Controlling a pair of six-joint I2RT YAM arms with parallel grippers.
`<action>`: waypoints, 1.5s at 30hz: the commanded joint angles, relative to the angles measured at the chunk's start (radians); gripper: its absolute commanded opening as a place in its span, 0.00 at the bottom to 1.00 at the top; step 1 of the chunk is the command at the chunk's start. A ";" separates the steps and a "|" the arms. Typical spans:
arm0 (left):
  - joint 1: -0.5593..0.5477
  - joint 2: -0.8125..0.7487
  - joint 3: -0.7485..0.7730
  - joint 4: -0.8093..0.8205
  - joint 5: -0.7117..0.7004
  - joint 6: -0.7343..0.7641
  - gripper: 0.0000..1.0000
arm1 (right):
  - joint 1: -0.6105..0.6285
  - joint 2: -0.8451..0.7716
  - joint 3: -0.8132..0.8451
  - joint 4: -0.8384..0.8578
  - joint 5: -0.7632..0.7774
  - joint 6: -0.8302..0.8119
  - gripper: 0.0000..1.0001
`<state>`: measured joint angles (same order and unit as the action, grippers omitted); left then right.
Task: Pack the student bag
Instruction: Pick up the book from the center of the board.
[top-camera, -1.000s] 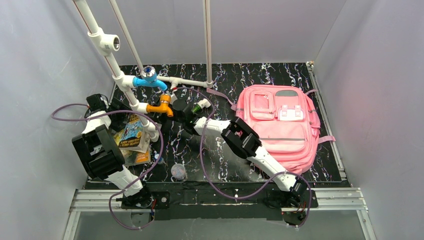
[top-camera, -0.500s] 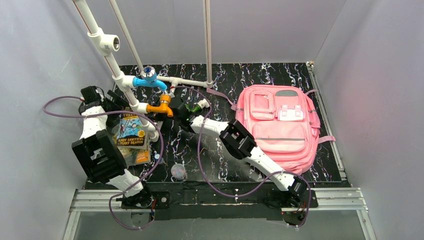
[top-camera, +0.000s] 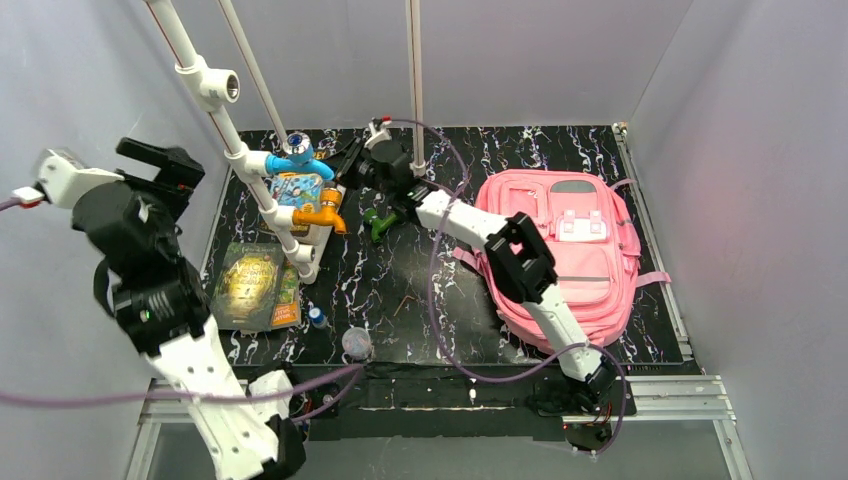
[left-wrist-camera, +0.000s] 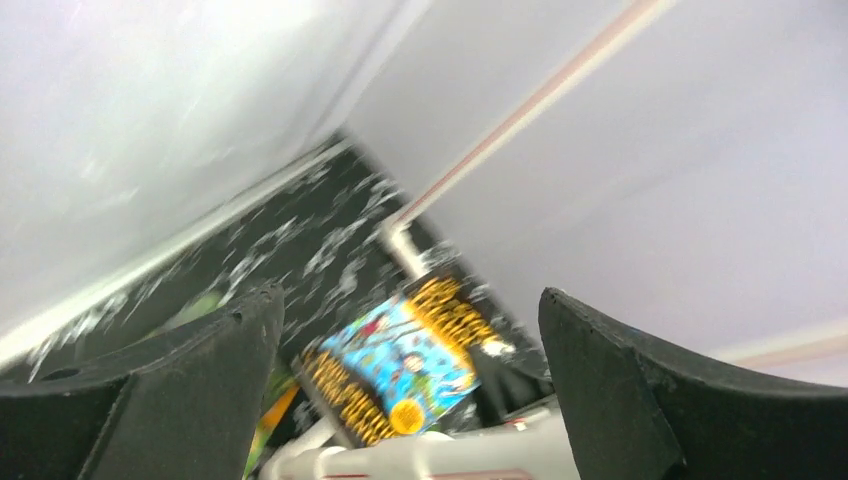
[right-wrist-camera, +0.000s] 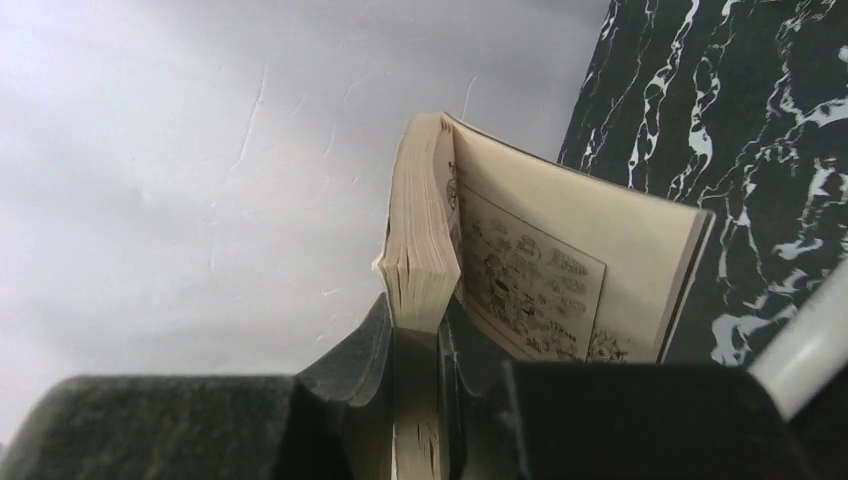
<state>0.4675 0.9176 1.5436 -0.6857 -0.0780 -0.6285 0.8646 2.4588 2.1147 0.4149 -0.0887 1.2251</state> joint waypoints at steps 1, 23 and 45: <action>0.000 -0.037 0.181 0.147 0.271 0.076 0.98 | -0.057 -0.239 -0.093 0.049 -0.035 -0.084 0.01; -0.543 0.224 0.319 0.843 1.139 -0.137 1.00 | -0.333 -0.765 -0.339 -0.329 -0.144 -0.317 0.01; -1.337 0.530 0.110 0.468 0.242 0.246 0.99 | -0.653 -1.647 -0.812 -0.961 -0.415 -0.541 0.01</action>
<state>-0.8856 1.4670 1.7264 -0.2855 0.1955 -0.2813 0.2115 0.9257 1.3613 -0.6106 -0.4587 0.5629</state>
